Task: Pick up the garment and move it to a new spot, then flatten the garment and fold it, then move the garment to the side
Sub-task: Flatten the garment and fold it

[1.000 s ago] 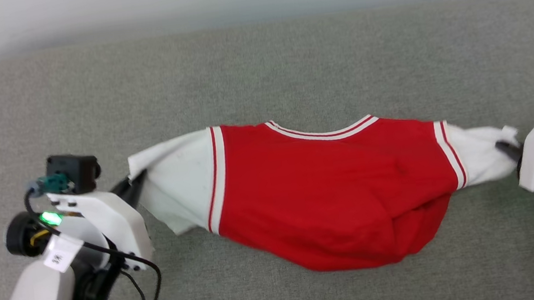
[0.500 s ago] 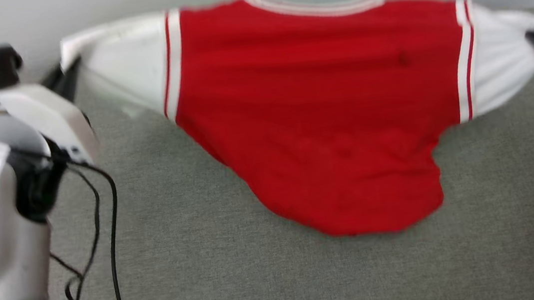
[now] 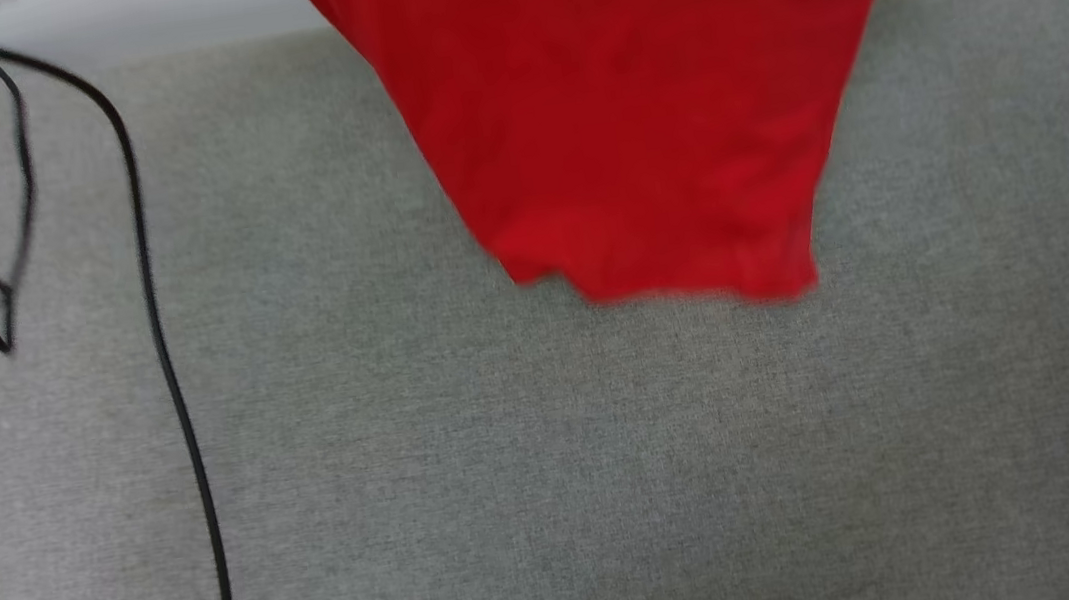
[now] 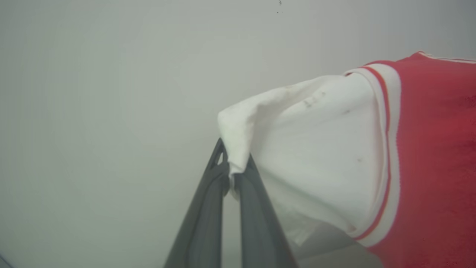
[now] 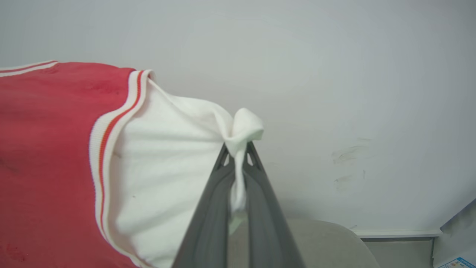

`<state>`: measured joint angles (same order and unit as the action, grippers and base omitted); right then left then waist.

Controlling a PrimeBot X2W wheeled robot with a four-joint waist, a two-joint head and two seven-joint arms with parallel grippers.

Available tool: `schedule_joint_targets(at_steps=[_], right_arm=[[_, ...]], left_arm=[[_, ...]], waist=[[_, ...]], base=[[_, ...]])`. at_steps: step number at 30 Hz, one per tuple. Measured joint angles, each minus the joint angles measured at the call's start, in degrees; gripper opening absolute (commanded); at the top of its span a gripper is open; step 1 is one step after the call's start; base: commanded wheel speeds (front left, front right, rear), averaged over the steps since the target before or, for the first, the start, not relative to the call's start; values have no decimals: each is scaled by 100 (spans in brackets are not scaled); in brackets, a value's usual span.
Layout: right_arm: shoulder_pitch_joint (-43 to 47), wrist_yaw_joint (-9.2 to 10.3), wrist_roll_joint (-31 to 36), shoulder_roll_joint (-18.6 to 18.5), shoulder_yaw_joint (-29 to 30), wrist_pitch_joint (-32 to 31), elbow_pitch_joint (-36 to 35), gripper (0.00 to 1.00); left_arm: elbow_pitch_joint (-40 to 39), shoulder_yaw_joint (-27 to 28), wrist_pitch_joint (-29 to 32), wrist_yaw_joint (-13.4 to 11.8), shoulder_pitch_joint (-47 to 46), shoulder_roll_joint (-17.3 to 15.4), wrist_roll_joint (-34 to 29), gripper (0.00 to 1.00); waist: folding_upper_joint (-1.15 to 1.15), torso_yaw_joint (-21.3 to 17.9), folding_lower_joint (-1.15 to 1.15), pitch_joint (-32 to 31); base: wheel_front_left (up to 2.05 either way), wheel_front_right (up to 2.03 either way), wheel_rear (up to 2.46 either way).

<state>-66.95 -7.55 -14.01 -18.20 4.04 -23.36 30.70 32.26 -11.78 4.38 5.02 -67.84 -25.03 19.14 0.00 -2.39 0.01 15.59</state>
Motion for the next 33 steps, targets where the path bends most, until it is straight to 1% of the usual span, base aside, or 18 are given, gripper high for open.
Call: schedule_joint_targets(at_steps=[4,9,13,16,20,26,30,33], right_arm=[[-792,0,203,49,60,326,213,0],[-1660,0,312,120,92,767,466,0],[-2132,1,287,123,-11,940,639,0],[-2297,1,236,122,-123,1077,781,0],[-2321,1,126,179,-348,1240,1083,0],[-2218,2,-238,208,-756,1482,1524,0],[-1783,2,-566,175,-1099,1629,1759,0],[-1293,2,-865,113,-1330,1780,1830,0]], left_arm=[[298,-30,-326,1,-773,-85,-182,0],[581,-92,-743,2,-1521,-194,-353,0],[753,-201,-944,54,-1985,-248,-452,0],[938,-269,-1057,102,-2106,-227,-463,0],[1267,-308,-1166,156,-2113,-157,-316,0],[1736,-338,-1270,232,-1906,-47,158,0],[1838,-501,-1382,238,-1438,16,635,0],[1801,-750,-1470,240,-827,36,1058,0]], waist=[[0,-48,0,311],[0,-103,0,714],[0,-122,0,1022],[0,-117,0,1245],[0,-102,0,1499],[0,-85,0,1720],[0,-54,0,1739],[0,-32,0,1659]], base=[[0,0,0],[0,0,0],[0,0,0],[0,0,0],[0,0,0],[0,0,0],[0,0,0],[0,0,0]])
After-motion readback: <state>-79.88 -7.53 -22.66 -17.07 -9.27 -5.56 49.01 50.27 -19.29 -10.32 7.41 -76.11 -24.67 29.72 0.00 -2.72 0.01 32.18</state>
